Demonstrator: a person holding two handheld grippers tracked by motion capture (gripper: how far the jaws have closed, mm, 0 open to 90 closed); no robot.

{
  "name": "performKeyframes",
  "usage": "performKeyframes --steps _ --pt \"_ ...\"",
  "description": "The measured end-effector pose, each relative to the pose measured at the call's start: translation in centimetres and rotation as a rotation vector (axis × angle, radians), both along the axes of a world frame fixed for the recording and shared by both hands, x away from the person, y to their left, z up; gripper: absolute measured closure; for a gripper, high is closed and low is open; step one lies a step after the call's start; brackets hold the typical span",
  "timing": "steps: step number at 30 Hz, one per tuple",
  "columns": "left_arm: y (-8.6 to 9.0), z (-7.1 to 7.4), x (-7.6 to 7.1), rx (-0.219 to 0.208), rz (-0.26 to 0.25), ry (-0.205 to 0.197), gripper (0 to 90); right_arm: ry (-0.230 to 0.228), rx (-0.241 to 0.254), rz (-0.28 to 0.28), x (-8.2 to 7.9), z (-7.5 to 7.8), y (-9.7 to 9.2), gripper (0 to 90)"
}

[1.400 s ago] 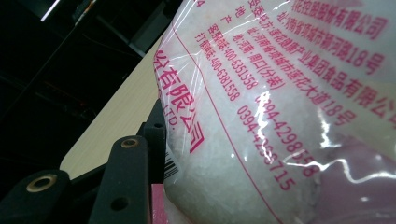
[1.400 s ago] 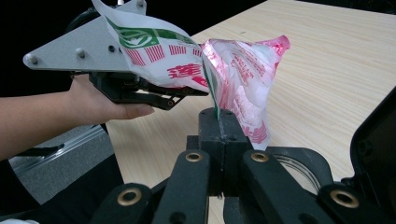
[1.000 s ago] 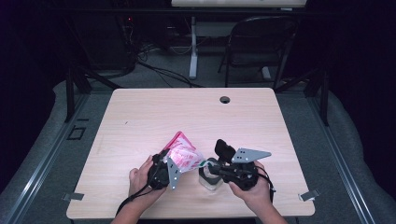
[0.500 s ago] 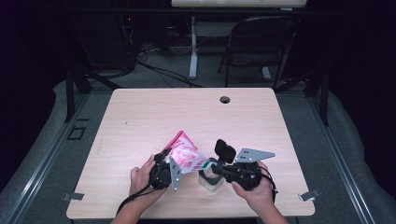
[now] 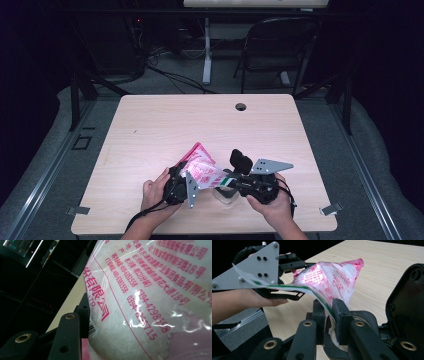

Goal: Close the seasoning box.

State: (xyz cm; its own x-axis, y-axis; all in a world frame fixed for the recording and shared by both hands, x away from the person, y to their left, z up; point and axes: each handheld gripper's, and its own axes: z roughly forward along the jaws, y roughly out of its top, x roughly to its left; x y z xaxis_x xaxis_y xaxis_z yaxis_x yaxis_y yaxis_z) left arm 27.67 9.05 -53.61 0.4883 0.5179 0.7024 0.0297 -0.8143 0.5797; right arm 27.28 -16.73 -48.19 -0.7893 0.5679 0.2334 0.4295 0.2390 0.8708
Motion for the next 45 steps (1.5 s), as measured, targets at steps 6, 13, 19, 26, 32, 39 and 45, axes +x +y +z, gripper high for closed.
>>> performKeyframes --steps 6,13,19,26,32,39,45 --pt "-0.1 0.0 0.0 0.013 -0.006 -0.005 57.0 -0.007 -0.004 0.0 -0.1 -0.1 0.2 89.0" --pt "-0.1 0.3 0.1 0.019 -0.022 0.011 57.1 0.005 -0.007 0.016 0.0 0.0 0.1 90.0" --pt "0.1 1.2 0.3 0.066 -0.039 0.009 57.2 0.007 0.004 0.031 0.0 0.1 0.1 90.0" --pt "0.0 1.8 0.5 0.111 -0.064 -0.011 57.3 0.009 0.013 0.049 -0.1 0.1 0.0 90.0" --pt "0.0 2.1 0.7 0.152 -0.067 -0.026 57.5 0.006 -0.001 0.056 -0.1 0.1 0.1 90.0" --pt "0.0 2.4 0.6 0.188 -0.065 -0.047 57.6 0.004 -0.007 0.045 0.1 0.0 -0.1 90.0" --pt "-0.2 2.6 0.6 0.203 -0.067 -0.059 57.7 0.004 -0.003 0.042 0.1 -0.1 -0.2 90.0"
